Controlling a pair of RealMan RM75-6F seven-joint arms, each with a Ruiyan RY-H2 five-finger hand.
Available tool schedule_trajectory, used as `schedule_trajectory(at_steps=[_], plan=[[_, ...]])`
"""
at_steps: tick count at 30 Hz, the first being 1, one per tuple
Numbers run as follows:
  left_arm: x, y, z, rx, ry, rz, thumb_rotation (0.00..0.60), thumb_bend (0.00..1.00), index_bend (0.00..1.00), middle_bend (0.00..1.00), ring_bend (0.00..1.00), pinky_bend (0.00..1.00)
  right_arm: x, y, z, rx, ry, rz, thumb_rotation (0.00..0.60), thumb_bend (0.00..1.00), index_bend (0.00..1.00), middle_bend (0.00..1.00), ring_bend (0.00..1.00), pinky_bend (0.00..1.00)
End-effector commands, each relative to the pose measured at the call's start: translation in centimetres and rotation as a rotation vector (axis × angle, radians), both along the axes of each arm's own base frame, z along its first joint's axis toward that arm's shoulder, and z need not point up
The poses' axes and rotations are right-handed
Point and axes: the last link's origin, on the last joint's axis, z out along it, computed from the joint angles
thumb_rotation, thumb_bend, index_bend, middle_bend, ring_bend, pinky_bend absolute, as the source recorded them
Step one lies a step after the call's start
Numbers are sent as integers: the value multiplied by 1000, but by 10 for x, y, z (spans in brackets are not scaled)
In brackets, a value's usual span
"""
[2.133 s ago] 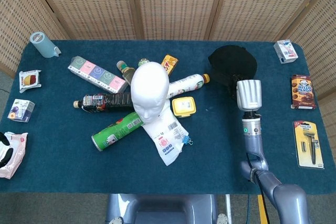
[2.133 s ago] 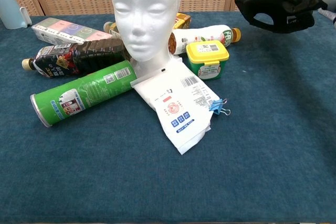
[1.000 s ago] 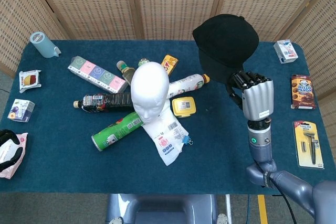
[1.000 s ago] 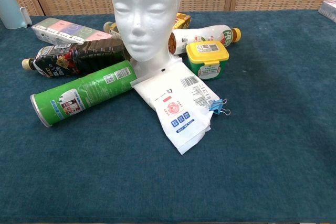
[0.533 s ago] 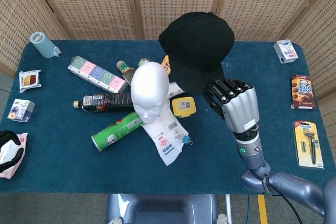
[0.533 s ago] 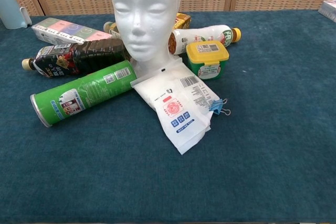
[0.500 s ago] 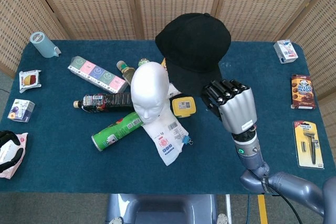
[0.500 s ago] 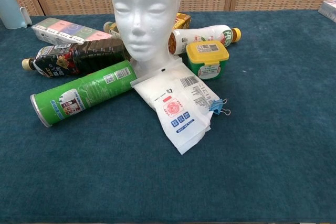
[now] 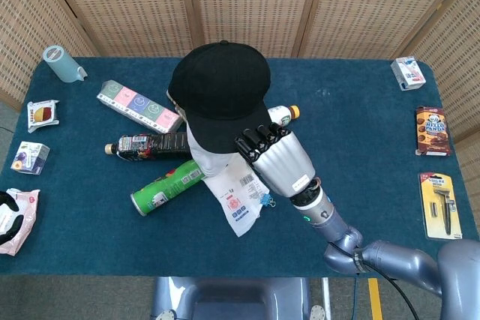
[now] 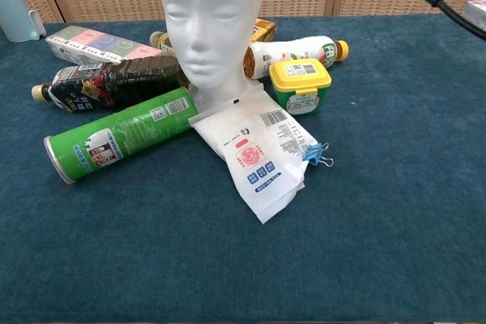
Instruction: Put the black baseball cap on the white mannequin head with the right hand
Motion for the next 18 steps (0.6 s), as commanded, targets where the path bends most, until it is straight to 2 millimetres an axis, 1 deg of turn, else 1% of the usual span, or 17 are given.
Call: schedule_trajectory(at_steps=[1,3,7,10,18], plan=[[-4,-1,0,3,-5,9,600,323,528,444,355,355,6,-5,-9,-10,34,-8,600,393,677,708,797,934],[-5,-1,1,3,-5,11,600,323,528,443,355,355,8,-6,-13,-8,47,-14,600,394,677,708,796,934],[-9,-2,1,1,-6,21,600,323,528,443,356,355,11,-16,-29,-2,109,-56,600,394,677,709,797,933],[-10,-2,1,1,-6,22,600,322,528,443,355,355,13,-19,-34,-1,128,-69,600,394,678,710,798,934],[-11,0,0,-4,-8,22,600,322,528,443,356,355,12,-12,-36,-2,140,-76,600,394,679,712,800,934]])
